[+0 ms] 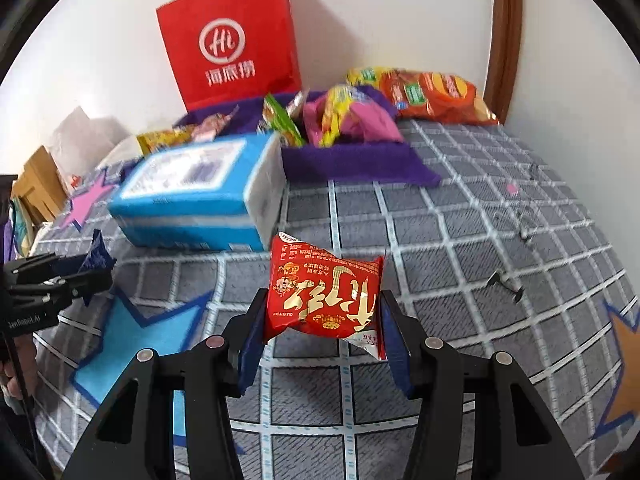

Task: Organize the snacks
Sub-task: 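Carry both held packets up over the purple cloth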

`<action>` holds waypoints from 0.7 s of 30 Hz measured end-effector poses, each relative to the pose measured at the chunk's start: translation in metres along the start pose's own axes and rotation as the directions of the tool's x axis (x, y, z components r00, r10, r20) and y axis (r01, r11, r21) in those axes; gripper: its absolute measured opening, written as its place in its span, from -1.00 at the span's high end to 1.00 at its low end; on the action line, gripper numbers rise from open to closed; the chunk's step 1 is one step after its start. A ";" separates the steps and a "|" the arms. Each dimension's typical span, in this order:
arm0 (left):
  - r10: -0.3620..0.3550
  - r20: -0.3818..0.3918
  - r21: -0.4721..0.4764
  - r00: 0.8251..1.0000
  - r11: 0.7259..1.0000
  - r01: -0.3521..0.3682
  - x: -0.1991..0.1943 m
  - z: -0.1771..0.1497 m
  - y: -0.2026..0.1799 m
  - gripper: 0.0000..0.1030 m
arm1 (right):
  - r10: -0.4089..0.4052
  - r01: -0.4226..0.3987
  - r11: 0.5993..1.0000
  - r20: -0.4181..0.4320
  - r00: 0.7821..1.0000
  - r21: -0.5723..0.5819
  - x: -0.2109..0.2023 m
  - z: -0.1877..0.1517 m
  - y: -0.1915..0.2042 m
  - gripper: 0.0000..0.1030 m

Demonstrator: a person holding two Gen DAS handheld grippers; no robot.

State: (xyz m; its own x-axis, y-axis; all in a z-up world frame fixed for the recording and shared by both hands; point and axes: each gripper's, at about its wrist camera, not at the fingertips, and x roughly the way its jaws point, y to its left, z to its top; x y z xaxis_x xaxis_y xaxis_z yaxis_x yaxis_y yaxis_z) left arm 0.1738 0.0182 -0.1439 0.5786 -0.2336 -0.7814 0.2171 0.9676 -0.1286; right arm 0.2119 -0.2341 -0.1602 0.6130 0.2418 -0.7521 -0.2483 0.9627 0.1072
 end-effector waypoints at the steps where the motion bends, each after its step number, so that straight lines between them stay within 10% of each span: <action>1: 0.017 0.006 0.002 1.000 1.000 -0.017 -0.006 0.003 -0.001 0.18 | -0.005 0.005 1.000 0.009 1.000 -0.007 -0.006 0.005 0.002 -0.02; 21: 0.110 0.180 -0.076 0.977 0.992 -0.098 -0.071 0.155 0.022 0.18 | 0.062 -0.054 0.996 0.119 0.991 -0.065 -0.042 0.189 0.041 -0.04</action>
State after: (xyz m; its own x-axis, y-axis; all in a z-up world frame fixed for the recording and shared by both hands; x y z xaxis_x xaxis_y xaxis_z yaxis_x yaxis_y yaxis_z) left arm 0.2592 0.0413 0.0037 0.7312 -0.1387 -0.6679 0.0990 0.9903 -0.0973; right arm 0.3181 -0.1814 -0.0012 0.6812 0.3134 -0.6616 -0.3293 0.9383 0.1054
